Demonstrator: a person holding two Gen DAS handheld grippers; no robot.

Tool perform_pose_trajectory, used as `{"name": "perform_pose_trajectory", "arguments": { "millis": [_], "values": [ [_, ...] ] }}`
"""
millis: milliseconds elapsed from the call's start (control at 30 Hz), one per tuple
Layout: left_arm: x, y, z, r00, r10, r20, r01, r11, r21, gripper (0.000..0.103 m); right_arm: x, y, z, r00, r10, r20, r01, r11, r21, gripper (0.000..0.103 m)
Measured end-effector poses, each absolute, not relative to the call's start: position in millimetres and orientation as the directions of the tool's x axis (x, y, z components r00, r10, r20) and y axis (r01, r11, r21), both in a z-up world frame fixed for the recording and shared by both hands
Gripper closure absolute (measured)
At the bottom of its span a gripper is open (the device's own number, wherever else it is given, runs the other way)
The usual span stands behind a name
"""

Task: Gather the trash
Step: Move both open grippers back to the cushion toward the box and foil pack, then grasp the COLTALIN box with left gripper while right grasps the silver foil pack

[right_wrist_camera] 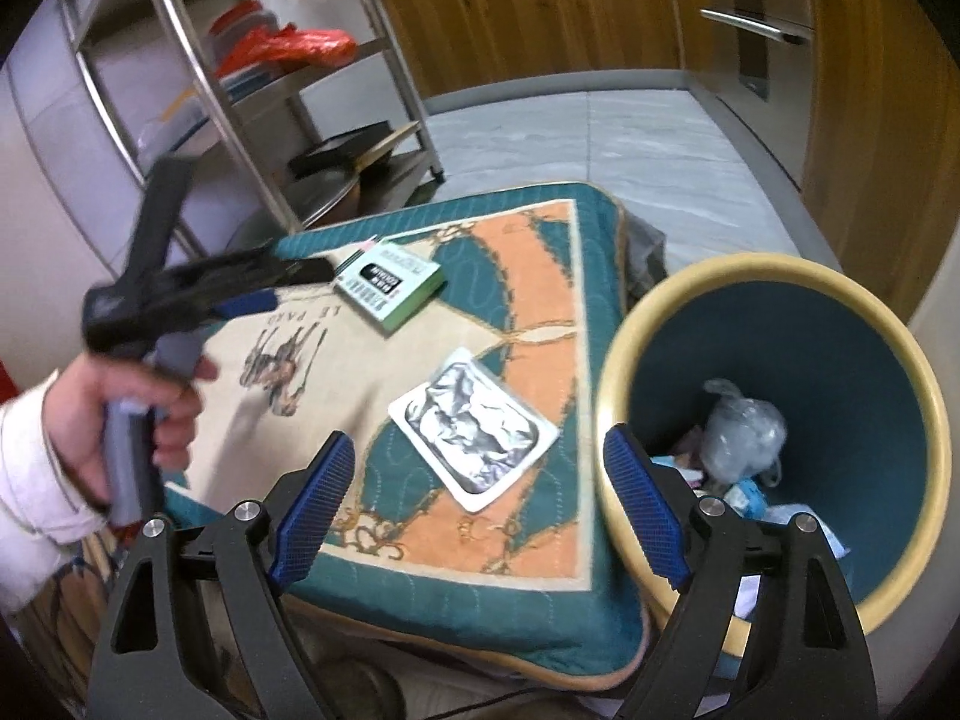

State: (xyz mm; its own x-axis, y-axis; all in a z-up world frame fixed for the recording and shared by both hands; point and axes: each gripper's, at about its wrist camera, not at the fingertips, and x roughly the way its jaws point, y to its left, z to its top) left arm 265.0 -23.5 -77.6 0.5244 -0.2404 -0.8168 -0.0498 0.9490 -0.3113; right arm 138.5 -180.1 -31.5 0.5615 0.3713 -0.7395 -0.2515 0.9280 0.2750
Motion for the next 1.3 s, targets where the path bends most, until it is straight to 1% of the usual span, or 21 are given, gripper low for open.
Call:
{"name": "perform_pose_trajectory", "arguments": {
  "millis": [167, 233, 433, 567, 733, 867, 967, 1033, 1167, 1300],
  "values": [
    [300, -12, -98, 0.494, -0.283, -0.822, -0.234, 0.867, -0.439, 0.007, 139, -167, -35, 0.549, 0.382, -0.744, -0.286, 0.922, 0.262, 0.018],
    [312, -8, -104, 0.495, -0.285, -0.821, -0.307, 0.827, -0.472, 0.007, 139, -166, -35, 0.547, 0.385, -0.743, -0.291, 0.92, 0.262, 0.018],
    [339, -6, -118, 0.455, -0.223, -0.862, -0.477, 0.756, -0.448, 0.006, 139, -164, -41, 0.535, 0.391, -0.749, -0.295, 0.917, 0.268, 0.018],
    [355, -13, -125, 0.395, -0.162, -0.904, -0.524, 0.769, -0.366, 0.006, 138, -162, -41, 0.537, 0.397, -0.744, -0.308, 0.914, 0.265, 0.018],
    [372, -29, -130, 0.341, -0.059, -0.938, -0.487, 0.842, -0.231, 0.006, 137, -160, -41, 0.538, 0.399, -0.742, -0.314, 0.912, 0.263, 0.018],
    [372, -44, -132, 0.327, 0.013, -0.945, -0.403, 0.906, -0.127, 0.006, 136, -160, -42, 0.538, 0.4, -0.742, -0.314, 0.912, 0.264, 0.018],
    [365, -45, -133, 0.336, 0.037, -0.941, -0.34, 0.936, -0.085, 0.008, 135, -157, -43, 0.536, 0.397, -0.745, -0.321, 0.912, 0.255, 0.018],
    [359, -47, -132, 0.35, 0.04, -0.936, -0.296, 0.952, -0.071, 0.01, 136, -155, -44, 0.534, 0.395, -0.748, -0.324, 0.912, 0.251, 0.018],
    [342, -43, -128, 0.369, 0.005, -0.93, -0.216, 0.973, -0.08, 0.017, 136, -154, -44, 0.532, 0.395, -0.749, -0.325, 0.912, 0.251, 0.018],
    [318, -40, -125, 0.387, -0.022, -0.922, -0.154, 0.984, -0.088, 0.021, 136, -153, -47, 0.524, 0.392, -0.756, -0.322, 0.913, 0.25, 0.018]
  ]
}}
